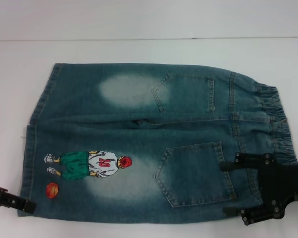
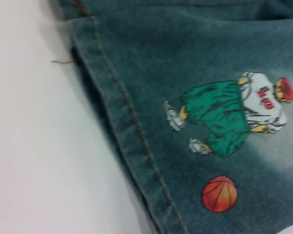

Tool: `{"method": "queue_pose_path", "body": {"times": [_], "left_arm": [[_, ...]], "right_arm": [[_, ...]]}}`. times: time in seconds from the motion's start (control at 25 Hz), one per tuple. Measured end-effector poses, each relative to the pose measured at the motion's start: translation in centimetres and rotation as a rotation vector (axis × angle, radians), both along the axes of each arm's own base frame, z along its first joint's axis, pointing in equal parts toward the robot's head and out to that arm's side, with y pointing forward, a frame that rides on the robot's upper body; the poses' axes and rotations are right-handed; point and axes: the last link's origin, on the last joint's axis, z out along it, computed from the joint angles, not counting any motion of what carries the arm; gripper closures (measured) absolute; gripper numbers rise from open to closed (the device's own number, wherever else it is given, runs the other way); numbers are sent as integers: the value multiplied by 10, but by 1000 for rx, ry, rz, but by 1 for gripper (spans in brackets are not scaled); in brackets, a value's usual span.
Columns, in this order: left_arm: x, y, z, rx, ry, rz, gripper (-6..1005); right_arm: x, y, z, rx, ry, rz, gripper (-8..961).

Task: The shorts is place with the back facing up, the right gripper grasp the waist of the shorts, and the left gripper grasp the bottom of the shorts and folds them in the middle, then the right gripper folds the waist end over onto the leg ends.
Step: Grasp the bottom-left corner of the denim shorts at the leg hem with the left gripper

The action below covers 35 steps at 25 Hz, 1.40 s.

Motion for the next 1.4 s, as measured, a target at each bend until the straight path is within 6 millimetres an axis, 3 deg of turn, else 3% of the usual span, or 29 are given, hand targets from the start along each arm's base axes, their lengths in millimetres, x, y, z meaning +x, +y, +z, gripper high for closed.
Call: {"method": "queue_pose_path", "body": {"times": [1.4], "left_arm": [[15,11,-24,-64,29,-24,150]], "right_arm": [[0,0,0,-1,4,-6,34]]}}
